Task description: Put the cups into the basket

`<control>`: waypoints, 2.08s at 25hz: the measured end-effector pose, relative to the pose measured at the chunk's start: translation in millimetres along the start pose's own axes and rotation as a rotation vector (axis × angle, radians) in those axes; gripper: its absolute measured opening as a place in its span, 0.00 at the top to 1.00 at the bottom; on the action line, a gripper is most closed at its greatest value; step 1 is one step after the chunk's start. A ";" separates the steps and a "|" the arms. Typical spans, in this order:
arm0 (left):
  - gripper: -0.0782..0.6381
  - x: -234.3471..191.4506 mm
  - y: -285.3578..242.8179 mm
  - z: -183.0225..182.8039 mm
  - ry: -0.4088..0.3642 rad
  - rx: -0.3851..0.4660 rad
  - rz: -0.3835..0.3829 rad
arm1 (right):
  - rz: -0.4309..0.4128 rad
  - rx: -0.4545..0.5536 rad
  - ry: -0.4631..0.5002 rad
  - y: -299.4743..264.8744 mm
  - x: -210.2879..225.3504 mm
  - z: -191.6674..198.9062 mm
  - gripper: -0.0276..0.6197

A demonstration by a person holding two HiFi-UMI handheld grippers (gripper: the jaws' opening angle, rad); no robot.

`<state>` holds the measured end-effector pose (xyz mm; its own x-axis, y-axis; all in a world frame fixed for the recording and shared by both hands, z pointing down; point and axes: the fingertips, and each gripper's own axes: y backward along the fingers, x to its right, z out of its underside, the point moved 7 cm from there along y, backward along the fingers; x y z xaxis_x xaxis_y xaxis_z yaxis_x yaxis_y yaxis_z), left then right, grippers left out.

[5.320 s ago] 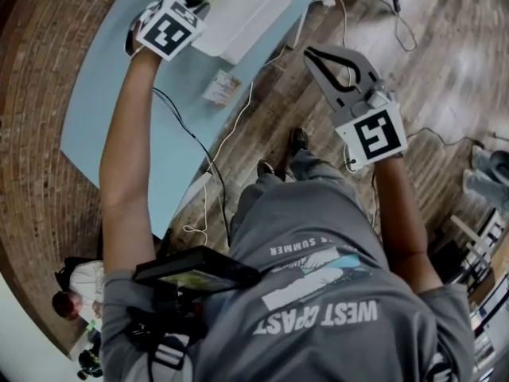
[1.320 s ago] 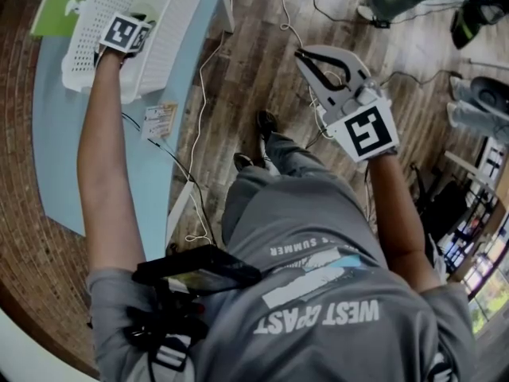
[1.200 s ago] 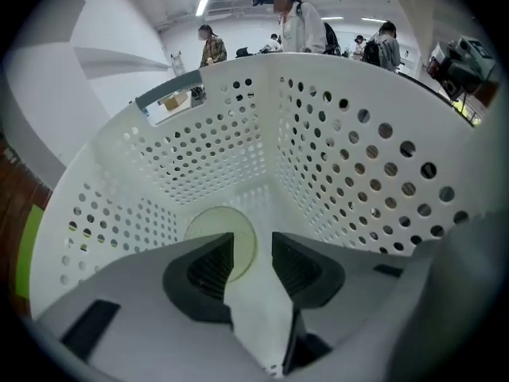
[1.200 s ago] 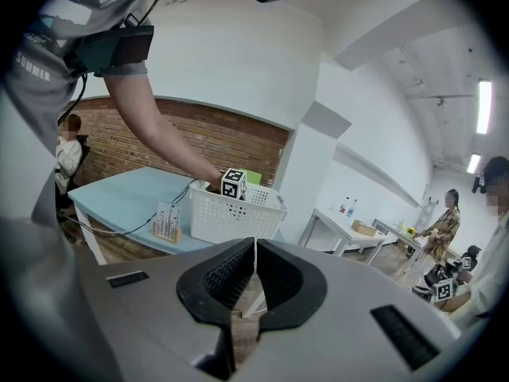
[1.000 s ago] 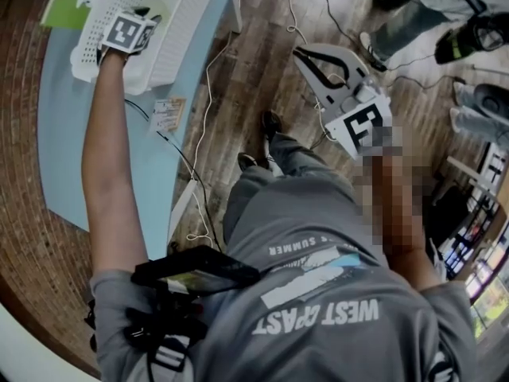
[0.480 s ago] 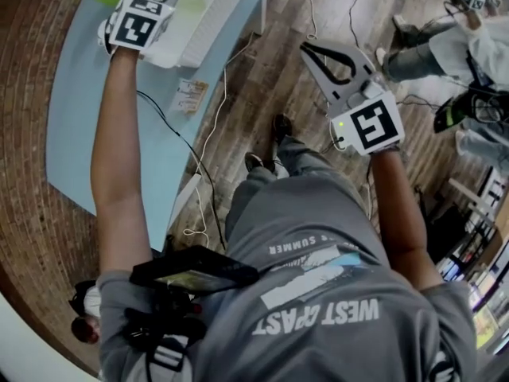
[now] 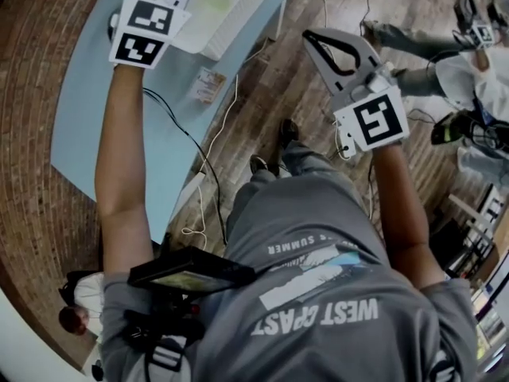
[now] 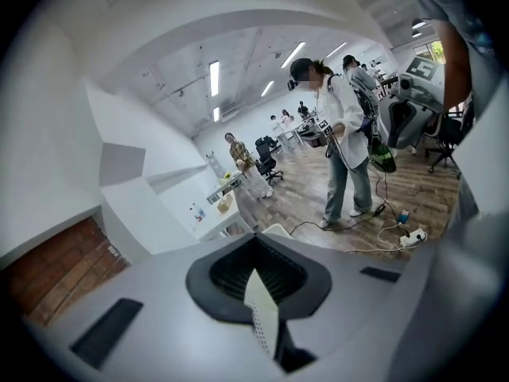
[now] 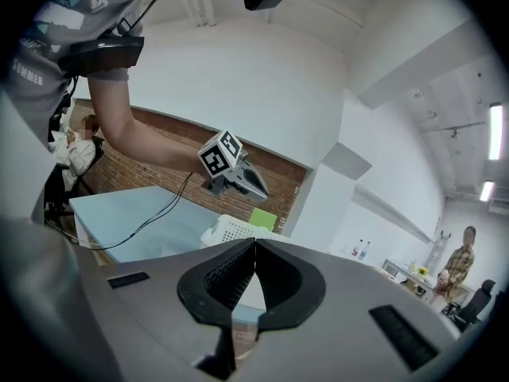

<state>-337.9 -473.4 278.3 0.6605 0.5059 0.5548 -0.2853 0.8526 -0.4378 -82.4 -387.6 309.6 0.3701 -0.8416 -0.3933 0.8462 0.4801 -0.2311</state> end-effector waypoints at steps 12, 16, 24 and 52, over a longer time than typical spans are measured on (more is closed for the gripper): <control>0.89 11.7 123.4 -47.2 -0.036 0.233 -0.133 | -0.019 0.125 0.091 -10.1 -19.6 -69.7 0.94; 0.89 19.7 165.0 -49.0 -0.045 0.273 -0.172 | -0.025 0.148 0.125 -12.4 -29.5 -90.1 0.94; 0.89 32.3 227.3 -44.3 -0.173 0.286 -0.279 | -0.045 0.178 0.178 -17.4 -48.3 -124.7 0.94; 0.89 54.8 343.0 -8.4 -0.202 0.317 -0.427 | -0.074 0.220 0.339 -20.7 -128.6 -207.4 0.94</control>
<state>-393.7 -154.4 152.6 0.6260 0.0958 0.7740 -0.2371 0.9688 0.0718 -227.0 -238.0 180.5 0.1889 -0.7250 -0.6624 0.9412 0.3261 -0.0886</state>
